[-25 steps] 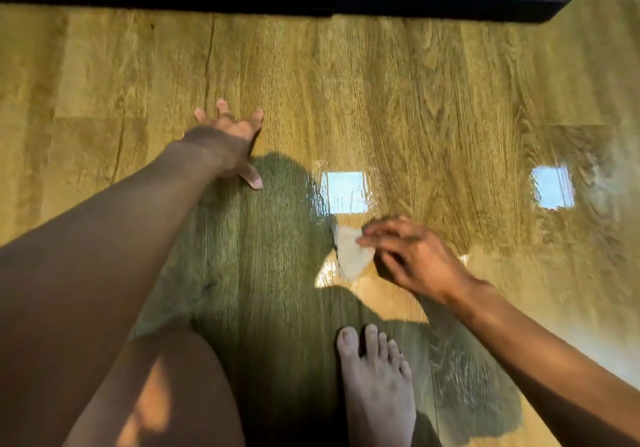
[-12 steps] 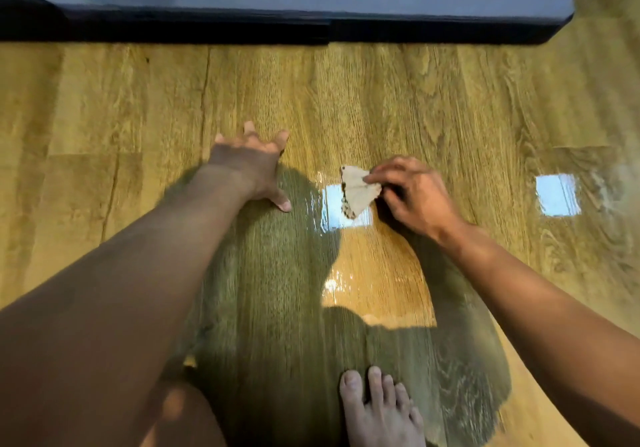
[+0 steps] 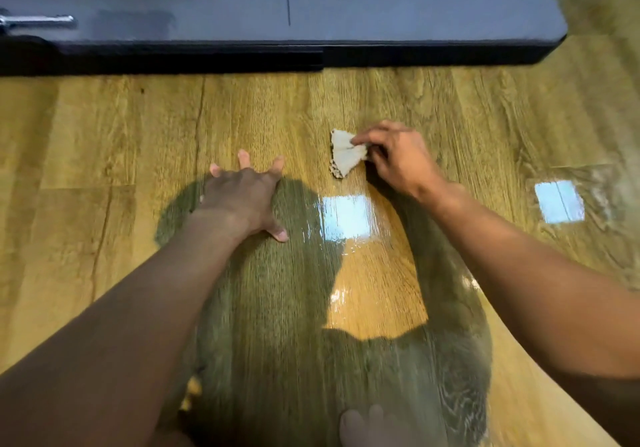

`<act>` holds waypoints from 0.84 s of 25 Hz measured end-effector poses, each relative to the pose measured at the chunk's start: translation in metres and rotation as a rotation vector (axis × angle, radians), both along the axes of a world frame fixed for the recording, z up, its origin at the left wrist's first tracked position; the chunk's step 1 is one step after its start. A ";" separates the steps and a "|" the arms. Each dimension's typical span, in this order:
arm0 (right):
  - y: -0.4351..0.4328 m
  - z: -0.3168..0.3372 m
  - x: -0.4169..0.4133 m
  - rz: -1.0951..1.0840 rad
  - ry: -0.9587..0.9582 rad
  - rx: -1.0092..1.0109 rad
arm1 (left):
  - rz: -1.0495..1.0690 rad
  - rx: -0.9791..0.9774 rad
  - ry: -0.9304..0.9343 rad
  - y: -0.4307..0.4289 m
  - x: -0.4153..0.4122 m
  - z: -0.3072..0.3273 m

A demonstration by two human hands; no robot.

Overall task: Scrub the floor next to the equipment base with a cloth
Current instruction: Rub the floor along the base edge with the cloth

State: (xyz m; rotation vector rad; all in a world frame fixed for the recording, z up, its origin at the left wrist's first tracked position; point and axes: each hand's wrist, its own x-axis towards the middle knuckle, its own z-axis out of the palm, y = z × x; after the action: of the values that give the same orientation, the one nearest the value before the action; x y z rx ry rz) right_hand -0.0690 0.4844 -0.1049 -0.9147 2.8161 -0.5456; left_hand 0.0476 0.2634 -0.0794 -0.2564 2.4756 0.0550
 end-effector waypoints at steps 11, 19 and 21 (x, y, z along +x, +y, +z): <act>-0.031 0.000 -0.058 -0.039 0.048 -0.040 | -0.003 0.001 0.018 -0.005 0.000 -0.014; -0.030 -0.010 -0.063 -0.053 0.137 -0.026 | 0.024 0.018 0.002 -0.002 0.000 -0.016; -0.040 -0.003 -0.098 -0.084 0.109 0.020 | 0.027 0.029 -0.009 -0.001 0.000 -0.015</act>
State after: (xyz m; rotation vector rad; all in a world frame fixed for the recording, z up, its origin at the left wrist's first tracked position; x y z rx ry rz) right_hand -0.1669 0.4444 -0.1081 -0.8509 2.9630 -0.4918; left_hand 0.0472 0.2620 -0.0942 -0.2768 2.4611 0.1005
